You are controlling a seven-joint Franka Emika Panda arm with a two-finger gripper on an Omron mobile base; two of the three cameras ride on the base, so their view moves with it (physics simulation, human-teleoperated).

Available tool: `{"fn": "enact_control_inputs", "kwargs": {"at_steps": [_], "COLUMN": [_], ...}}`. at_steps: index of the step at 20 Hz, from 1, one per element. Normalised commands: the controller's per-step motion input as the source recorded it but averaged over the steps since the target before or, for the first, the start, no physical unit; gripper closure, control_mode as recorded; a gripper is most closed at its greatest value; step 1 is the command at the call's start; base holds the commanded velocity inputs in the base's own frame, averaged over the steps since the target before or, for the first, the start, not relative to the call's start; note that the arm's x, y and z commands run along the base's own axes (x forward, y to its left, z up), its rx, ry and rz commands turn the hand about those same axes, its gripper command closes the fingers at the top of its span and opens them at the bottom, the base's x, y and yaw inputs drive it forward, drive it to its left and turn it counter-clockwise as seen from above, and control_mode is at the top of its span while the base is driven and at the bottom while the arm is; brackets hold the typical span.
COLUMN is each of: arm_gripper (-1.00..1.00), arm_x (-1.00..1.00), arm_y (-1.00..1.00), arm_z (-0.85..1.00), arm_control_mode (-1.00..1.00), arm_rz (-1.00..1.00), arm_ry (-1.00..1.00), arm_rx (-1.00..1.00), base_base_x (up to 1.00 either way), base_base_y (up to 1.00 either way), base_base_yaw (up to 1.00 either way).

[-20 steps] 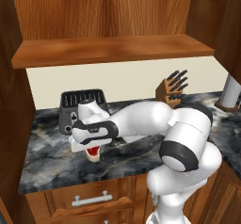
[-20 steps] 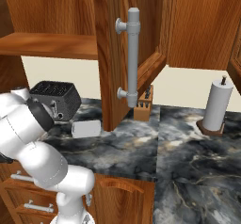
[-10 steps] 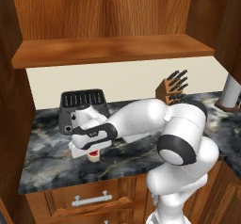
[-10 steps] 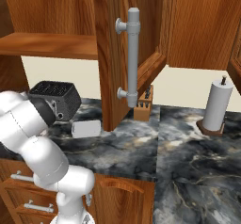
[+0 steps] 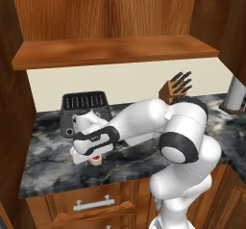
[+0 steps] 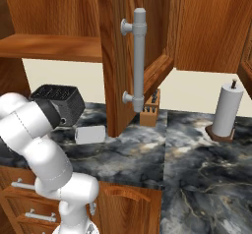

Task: Retrieve the tupperware from the cabinet, then place the raw meat into the tupperware to avoid contamination.

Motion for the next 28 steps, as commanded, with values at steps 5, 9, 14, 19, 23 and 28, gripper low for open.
{"fn": "enact_control_inputs", "kwargs": {"at_steps": [5, 9, 14, 19, 23, 28], "arm_gripper": [-1.00, -1.00, -1.00, -1.00, -1.00, -1.00], "arm_x": [0.04, 0.10, 0.17, 0.25, 0.30, 0.29], "arm_y": [-0.05, 0.00, 0.00, 0.03, 0.00, -0.04], "arm_z": [-0.15, -0.14, -0.11, -0.10, -0.10, -0.10], "arm_control_mode": [-1.00, -1.00, -1.00, -1.00, -1.00, -1.00], "arm_rz": [0.00, -0.01, -0.01, -0.03, -0.04, -0.05], "arm_ry": [0.00, 0.00, -0.03, -0.03, -0.02, 0.00], "arm_rx": [0.00, -0.01, -0.03, -0.04, -0.01, 0.00], "base_base_x": [0.00, 0.00, 0.00, 0.00, 0.00, 0.00], "base_base_y": [0.00, 0.00, 0.00, 0.00, 0.00, 0.00], "base_base_yaw": [0.00, 0.00, 0.00, 0.00, 0.00, 0.00]}}
